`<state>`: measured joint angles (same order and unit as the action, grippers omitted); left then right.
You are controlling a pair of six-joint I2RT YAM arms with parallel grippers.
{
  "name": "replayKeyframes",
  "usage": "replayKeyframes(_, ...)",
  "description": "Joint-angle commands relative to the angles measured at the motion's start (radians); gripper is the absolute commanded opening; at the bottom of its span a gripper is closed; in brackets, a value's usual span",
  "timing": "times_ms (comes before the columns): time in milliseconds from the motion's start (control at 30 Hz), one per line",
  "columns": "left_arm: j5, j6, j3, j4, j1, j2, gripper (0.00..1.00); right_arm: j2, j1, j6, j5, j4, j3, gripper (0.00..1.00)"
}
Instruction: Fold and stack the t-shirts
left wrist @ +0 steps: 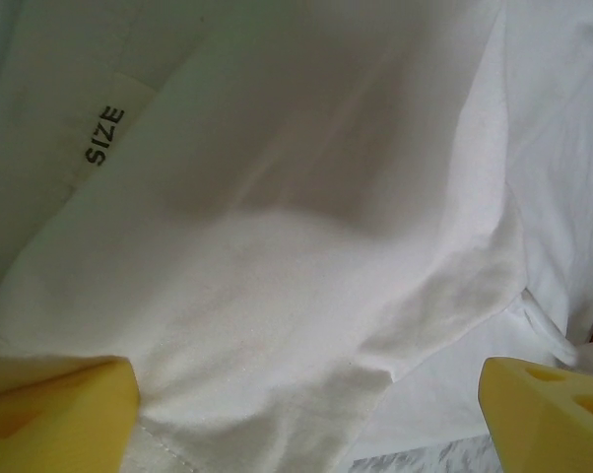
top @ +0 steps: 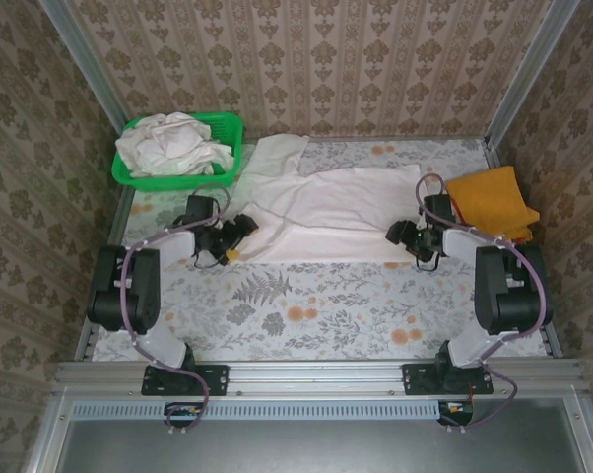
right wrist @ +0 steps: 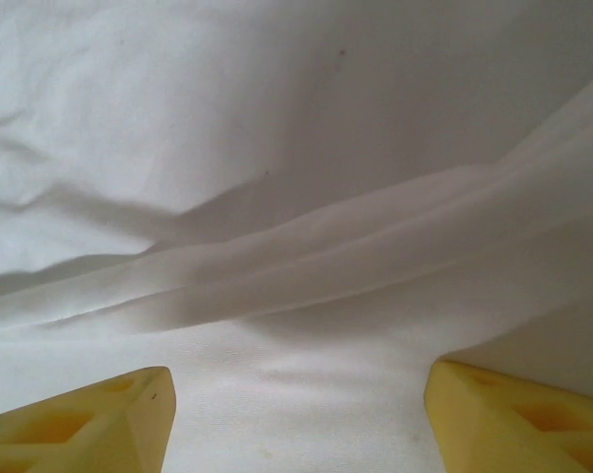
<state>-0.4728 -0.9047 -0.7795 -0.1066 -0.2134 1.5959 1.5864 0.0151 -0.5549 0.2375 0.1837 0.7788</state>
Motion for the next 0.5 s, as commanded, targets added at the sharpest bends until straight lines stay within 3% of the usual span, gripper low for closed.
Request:
replayKeyframes(0, 0.045, -0.049, 0.087, -0.11, -0.041, -0.057, 0.91, -0.079, 0.003, 0.019, -0.099, 0.123, -0.051, 0.73)
replayKeyframes(100, 0.062, -0.018, 0.076, -0.128, -0.06, -0.101, 0.96, -0.166, -0.007, 0.053, -0.091, 0.113, -0.045, 0.74)
replayKeyframes(200, 0.088, 0.069, 0.02, -0.194, -0.043, -0.134, 1.0, -0.241, -0.088, 0.039, -0.114, 0.107, -0.008, 0.74)
replayKeyframes(333, 0.153, 0.2, 0.01, -0.228, -0.006, -0.208, 1.0, -0.232, -0.304, -0.075, -0.192, 0.083, 0.05, 0.7)
replayKeyframes(467, 0.207, 0.319, 0.017, -0.287, 0.048, -0.29, 1.0, -0.096, -0.526, -0.264, -0.193, -0.059, 0.098, 0.66)
